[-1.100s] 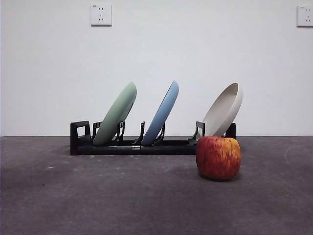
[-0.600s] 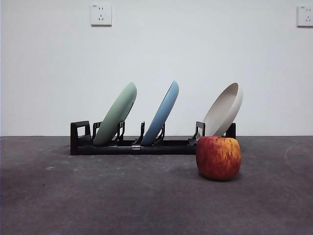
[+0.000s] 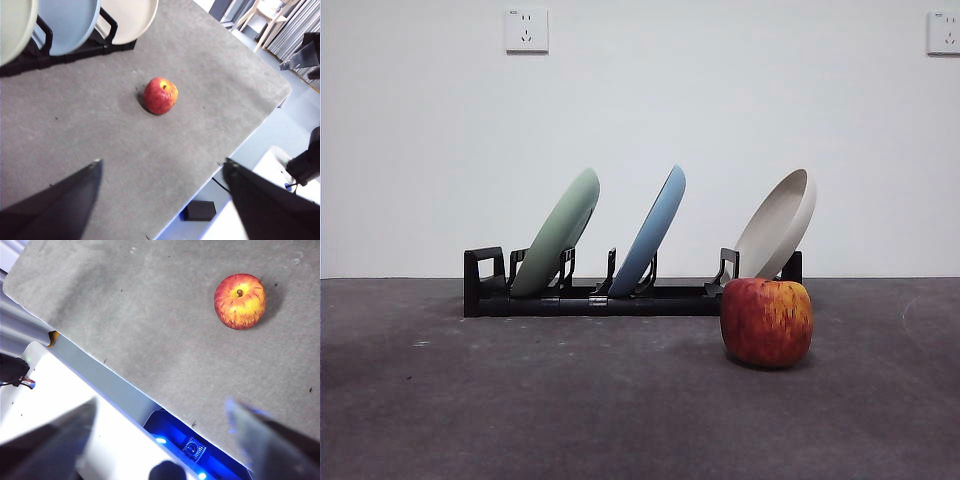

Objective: Take the green plate from the plate rack,put the plate on the table,take the apple from the table,put the apple in the plate

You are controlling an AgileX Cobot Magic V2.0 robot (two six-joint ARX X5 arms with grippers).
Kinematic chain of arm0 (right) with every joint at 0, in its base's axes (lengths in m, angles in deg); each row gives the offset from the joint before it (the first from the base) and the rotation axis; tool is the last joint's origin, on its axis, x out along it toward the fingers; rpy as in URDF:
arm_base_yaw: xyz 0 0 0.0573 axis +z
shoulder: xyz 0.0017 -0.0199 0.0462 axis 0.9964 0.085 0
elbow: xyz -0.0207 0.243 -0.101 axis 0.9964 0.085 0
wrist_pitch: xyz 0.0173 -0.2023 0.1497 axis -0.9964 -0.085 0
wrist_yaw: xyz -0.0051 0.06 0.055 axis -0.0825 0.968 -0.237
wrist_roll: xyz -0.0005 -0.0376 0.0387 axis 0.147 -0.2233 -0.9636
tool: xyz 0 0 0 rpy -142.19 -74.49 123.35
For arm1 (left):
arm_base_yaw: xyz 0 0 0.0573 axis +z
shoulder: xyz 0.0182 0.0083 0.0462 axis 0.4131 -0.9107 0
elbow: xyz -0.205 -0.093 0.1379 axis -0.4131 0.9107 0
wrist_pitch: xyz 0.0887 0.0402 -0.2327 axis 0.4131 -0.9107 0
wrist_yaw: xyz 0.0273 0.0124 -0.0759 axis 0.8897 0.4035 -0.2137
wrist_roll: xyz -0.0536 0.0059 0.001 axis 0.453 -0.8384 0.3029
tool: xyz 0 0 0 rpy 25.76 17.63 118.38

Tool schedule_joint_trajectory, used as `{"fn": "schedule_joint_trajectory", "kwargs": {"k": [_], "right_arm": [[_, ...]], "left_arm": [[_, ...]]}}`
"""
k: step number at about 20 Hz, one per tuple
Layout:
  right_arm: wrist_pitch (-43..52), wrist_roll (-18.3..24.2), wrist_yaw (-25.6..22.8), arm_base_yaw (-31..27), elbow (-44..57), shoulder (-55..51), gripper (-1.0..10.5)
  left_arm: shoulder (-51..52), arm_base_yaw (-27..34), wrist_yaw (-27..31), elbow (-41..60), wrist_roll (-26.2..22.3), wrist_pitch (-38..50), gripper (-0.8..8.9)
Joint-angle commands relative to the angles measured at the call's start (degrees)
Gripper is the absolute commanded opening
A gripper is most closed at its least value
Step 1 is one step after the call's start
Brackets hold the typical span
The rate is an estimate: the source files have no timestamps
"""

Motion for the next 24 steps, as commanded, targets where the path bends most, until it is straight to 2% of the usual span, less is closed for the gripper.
{"fn": "schedule_joint_trajectory", "kwargs": {"k": [1, 5, 9, 16, 20, 24], "right_arm": [[0.11, -0.52, 0.11, 0.15, -0.07, -0.04, 6.9], [0.13, -0.52, 0.11, 0.15, -0.07, -0.04, 6.9], [0.13, -0.52, 0.11, 0.15, -0.07, -0.04, 6.9], [0.17, -0.50, 0.09, 0.15, -0.07, -0.04, 6.9], [0.24, -0.50, 0.09, 0.15, -0.07, -0.04, 6.9], [0.22, -0.50, 0.09, 0.15, -0.07, -0.04, 6.9]], "left_arm": [[-0.79, -0.42, 0.11, -0.22, -0.52, 2.47, 6.32], [-4.83, -2.12, 0.52, -0.31, 3.08, 11.76, 6.28], [-13.29, -6.43, 8.87, -3.34, 4.02, 19.76, 6.28], [-35.80, -15.10, 23.21, -16.26, 3.65, 30.86, 6.25], [-48.92, -17.00, 25.88, -23.91, 3.48, 36.17, 6.24], [-60.24, -18.01, 31.08, -29.51, 3.13, 41.31, 6.24]]}}
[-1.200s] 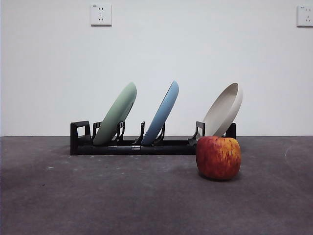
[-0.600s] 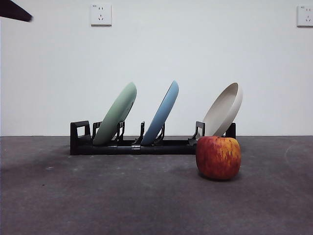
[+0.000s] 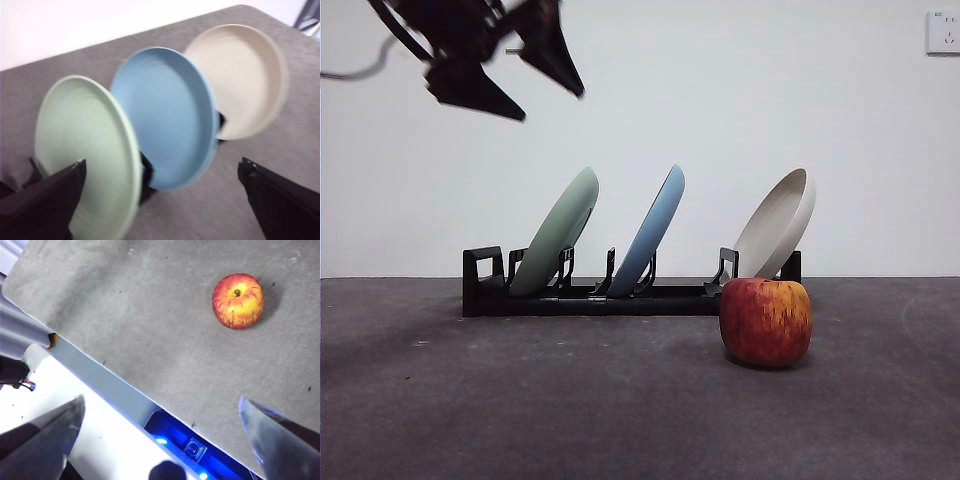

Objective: Take the green plate from the plate rack,put the plate on the table,take the apple from the table,put the apple in the plate

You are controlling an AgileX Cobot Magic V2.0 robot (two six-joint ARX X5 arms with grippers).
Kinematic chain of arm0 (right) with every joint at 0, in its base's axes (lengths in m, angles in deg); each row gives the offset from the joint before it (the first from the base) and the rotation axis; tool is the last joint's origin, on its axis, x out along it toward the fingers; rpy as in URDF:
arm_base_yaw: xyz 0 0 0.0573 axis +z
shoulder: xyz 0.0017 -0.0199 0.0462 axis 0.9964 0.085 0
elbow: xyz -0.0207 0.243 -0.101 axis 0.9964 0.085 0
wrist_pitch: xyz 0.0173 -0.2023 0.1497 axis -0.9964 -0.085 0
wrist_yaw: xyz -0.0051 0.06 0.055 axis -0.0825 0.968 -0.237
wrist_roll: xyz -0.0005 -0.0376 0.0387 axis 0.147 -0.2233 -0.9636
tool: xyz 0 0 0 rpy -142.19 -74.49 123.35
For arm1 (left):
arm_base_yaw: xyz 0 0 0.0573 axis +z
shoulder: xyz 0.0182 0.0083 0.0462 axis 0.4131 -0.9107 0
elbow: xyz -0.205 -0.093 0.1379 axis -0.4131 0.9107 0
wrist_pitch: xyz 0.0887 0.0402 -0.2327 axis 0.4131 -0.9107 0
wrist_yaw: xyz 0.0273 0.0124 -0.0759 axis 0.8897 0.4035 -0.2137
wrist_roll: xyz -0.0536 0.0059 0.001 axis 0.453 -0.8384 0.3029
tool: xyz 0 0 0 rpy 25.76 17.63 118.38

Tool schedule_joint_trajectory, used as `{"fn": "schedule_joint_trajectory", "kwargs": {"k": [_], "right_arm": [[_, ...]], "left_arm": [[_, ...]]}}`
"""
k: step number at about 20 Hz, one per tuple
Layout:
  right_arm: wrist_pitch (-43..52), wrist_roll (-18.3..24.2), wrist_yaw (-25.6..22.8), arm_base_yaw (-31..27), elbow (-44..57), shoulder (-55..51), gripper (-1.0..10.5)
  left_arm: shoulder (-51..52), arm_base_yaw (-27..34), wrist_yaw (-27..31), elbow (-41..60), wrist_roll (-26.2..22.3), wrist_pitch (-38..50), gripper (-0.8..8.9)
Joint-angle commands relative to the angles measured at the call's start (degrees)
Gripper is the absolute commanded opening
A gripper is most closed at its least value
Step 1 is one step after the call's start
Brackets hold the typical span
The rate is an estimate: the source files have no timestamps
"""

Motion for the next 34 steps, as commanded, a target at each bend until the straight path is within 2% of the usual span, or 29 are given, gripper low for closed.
{"fn": "schedule_joint_trajectory", "kwargs": {"k": [1, 10, 11, 13, 16, 18, 20, 26, 28, 34], "right_arm": [[0.15, -0.02, 0.07, 0.15, -0.07, -0.04, 6.9], [0.09, -0.02, 0.04, 0.15, -0.07, -0.04, 6.9], [0.09, -0.02, 0.04, 0.15, -0.07, -0.04, 6.9], [0.07, -0.02, 0.02, 0.15, -0.07, -0.04, 6.9], [0.09, -0.02, -0.04, 0.15, -0.07, -0.04, 6.9], [0.09, 0.00, -0.09, 0.15, -0.07, -0.04, 6.9], [0.09, -0.02, -0.09, 0.15, -0.07, -0.04, 6.9], [0.09, -0.02, -0.09, 0.15, -0.07, -0.04, 6.9], [0.09, -0.02, -0.09, 0.15, -0.07, -0.04, 6.9], [0.09, 0.00, -0.09, 0.15, -0.07, -0.04, 6.9]], "left_arm": [[-6.03, -0.55, 2.51, -2.14, -1.03, 2.01, 6.24], [-17.68, -1.46, 4.66, -4.28, -1.77, 8.83, 6.19], [-18.16, -1.55, 5.25, -4.28, -1.77, 9.14, 5.75], [-18.78, -1.55, 5.16, -4.28, -1.77, 9.14, 4.03], [-18.78, -1.57, 4.68, -4.28, -1.73, 9.22, 2.21], [-18.78, -1.53, 2.75, -4.28, -1.66, 9.14, 1.22], [-18.78, -1.55, 1.81, -4.28, -1.51, 9.27, 0.62], [-18.75, -1.53, 0.37, -4.28, 0.26, 9.27, 0.45], [-18.75, -1.49, 0.35, -4.28, 0.92, 9.25, -0.10], [-16.66, -1.49, 0.46, -4.31, 1.97, 9.29, -0.08]]}}
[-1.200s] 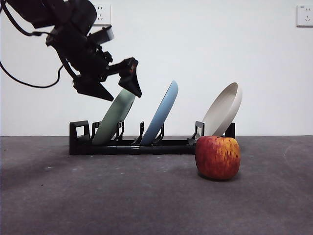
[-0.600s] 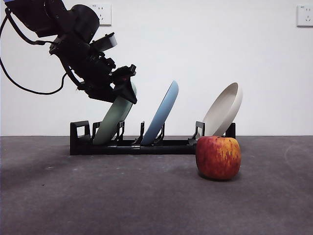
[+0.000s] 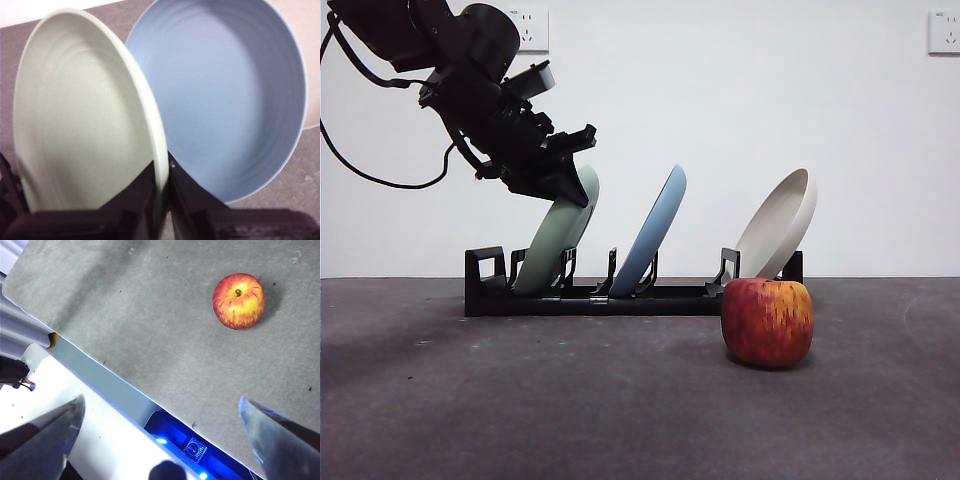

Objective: Take the green plate from the plate rack,put the plate on the table,take the apple from the table,put the apple in the plate

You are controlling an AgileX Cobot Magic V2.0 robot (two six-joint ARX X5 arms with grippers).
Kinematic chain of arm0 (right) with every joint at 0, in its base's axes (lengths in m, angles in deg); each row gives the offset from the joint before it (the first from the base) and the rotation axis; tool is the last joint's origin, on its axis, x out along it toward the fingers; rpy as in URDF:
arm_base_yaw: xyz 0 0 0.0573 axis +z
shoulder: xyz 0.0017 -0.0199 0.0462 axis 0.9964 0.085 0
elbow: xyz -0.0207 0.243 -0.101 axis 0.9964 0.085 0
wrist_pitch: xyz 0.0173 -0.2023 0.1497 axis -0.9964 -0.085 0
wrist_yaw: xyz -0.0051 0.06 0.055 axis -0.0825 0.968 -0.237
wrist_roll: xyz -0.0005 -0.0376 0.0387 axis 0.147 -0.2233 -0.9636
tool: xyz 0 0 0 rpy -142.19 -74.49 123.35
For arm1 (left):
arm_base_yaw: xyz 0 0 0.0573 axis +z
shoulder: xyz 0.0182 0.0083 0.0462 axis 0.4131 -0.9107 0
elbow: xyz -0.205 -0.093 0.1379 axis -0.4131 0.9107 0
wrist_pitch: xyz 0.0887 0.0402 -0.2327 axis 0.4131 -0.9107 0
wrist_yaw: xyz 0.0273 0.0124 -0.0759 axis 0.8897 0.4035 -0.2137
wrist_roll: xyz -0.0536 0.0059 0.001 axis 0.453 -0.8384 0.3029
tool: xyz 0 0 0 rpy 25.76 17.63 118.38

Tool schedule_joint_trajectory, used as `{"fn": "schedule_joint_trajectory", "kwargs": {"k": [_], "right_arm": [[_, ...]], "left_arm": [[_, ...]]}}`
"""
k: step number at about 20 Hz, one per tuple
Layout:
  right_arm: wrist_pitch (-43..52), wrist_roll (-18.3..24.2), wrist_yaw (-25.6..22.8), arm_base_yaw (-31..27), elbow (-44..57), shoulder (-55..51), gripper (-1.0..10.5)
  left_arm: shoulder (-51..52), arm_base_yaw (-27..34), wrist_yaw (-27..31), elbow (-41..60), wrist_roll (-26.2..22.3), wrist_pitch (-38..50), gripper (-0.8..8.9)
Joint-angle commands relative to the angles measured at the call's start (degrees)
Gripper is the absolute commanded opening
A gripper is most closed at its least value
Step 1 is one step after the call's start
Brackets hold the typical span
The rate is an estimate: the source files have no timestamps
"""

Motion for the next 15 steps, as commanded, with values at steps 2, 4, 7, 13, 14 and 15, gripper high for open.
{"fn": "schedule_joint_trajectory", "kwargs": {"k": [2, 4, 7, 13, 14, 15], "right_arm": [[0.11, 0.02, 0.02, 0.15, -0.07, -0.04, 6.9], [0.11, 0.04, 0.04, 0.15, -0.07, -0.04, 6.9], [0.09, 0.02, 0.04, 0.15, -0.07, -0.04, 6.9], [0.09, 0.02, 0.04, 0.15, -0.07, -0.04, 6.9], [0.09, 0.02, 0.04, 0.15, -0.07, -0.04, 6.9], [0.09, 0.02, 0.04, 0.15, -0.07, -0.04, 6.9]], "left_arm": [[2.75, -0.33, -1.20, 0.24, 1.18, -0.04, -0.08], [4.83, -0.33, -1.03, 0.24, 1.16, -0.28, -0.08], [9.01, -0.35, -1.03, 0.24, 1.09, -0.39, -0.08], [21.97, -2.38, -0.37, 0.24, -6.12, -16.55, -0.08], [24.28, -3.78, 1.88, 0.24, -8.39, -19.89, -0.08], [26.51, -5.60, 4.61, 0.24, -10.14, -23.30, -0.08]]}}
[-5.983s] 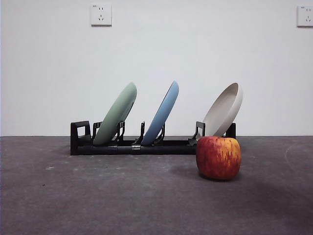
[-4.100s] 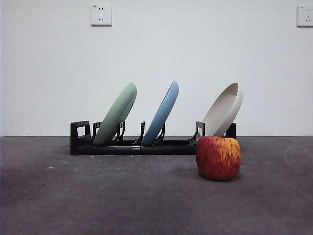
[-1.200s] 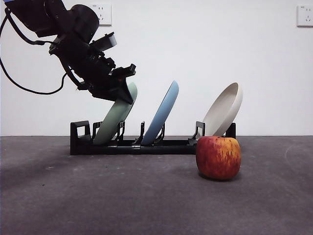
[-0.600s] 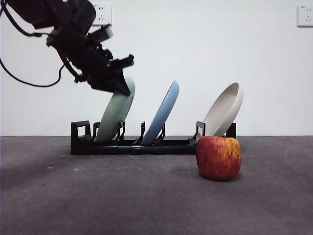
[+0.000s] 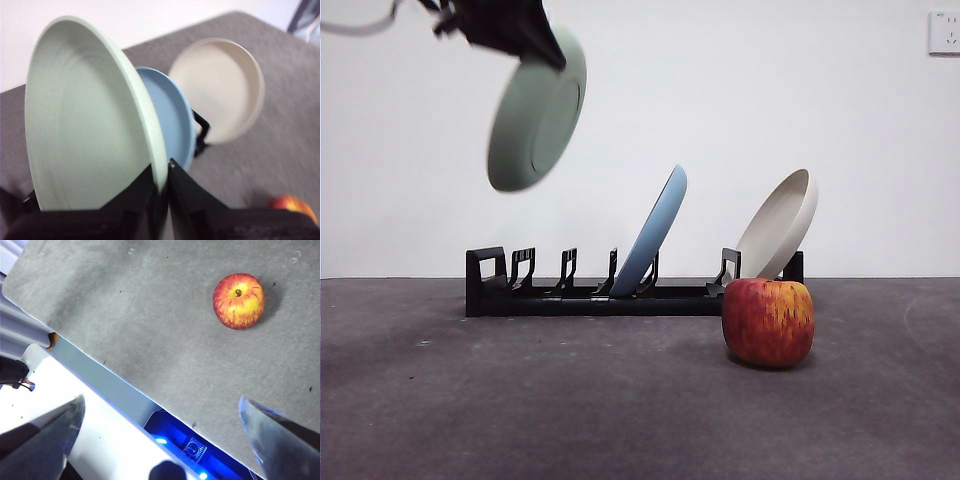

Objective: Take the green plate from the plate rack,put the plate on the table,take the apple from the table,put the apple in the plate

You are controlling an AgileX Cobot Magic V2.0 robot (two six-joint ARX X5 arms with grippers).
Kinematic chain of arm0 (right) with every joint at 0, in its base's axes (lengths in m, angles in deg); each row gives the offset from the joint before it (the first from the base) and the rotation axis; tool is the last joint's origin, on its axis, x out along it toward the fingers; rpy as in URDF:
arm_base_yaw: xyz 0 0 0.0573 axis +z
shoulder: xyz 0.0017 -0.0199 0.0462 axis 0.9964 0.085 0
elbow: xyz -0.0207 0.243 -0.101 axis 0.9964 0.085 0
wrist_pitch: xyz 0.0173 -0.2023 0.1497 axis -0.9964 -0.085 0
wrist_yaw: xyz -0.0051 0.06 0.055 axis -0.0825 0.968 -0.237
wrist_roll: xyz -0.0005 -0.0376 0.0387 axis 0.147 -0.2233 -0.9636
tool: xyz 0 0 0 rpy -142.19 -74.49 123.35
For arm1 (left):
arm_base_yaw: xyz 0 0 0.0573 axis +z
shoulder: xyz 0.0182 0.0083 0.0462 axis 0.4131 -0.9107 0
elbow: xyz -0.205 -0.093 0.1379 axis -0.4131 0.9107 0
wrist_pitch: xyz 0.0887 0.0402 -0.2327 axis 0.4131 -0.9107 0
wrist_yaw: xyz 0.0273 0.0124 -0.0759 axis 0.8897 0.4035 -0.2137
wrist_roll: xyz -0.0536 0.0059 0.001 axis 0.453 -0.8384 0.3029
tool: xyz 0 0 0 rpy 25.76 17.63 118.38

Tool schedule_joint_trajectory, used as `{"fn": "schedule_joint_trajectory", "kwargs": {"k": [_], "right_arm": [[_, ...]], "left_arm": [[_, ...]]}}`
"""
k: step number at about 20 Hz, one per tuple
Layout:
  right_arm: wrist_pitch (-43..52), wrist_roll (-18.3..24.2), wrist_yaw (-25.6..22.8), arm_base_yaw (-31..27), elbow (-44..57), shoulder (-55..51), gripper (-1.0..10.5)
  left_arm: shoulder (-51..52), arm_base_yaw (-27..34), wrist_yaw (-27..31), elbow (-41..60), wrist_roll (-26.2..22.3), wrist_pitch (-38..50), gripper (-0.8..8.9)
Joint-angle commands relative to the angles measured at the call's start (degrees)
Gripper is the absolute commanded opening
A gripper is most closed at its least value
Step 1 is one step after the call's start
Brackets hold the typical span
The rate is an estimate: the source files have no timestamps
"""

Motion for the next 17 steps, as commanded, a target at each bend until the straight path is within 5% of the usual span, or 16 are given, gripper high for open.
{"fn": "schedule_joint_trajectory", "kwargs": {"k": [1, 8, 17], "right_arm": [[0.09, 0.02, 0.07, 0.15, -0.07, -0.07, 6.9], [0.09, 0.02, 0.11, 0.15, -0.07, -0.07, 6.9], [0.02, 0.02, 0.17, 0.15, -0.07, -0.07, 6.9]], "left_arm": [[4.44, -4.28, 4.83, 0.22, -6.54, -6.60, -0.08], [7.96, -22.03, 24.76, 2.16, -9.68, -24.24, -0.06], [7.23, -32.70, 36.48, 27.26, -11.43, -2.82, -0.06]]}}
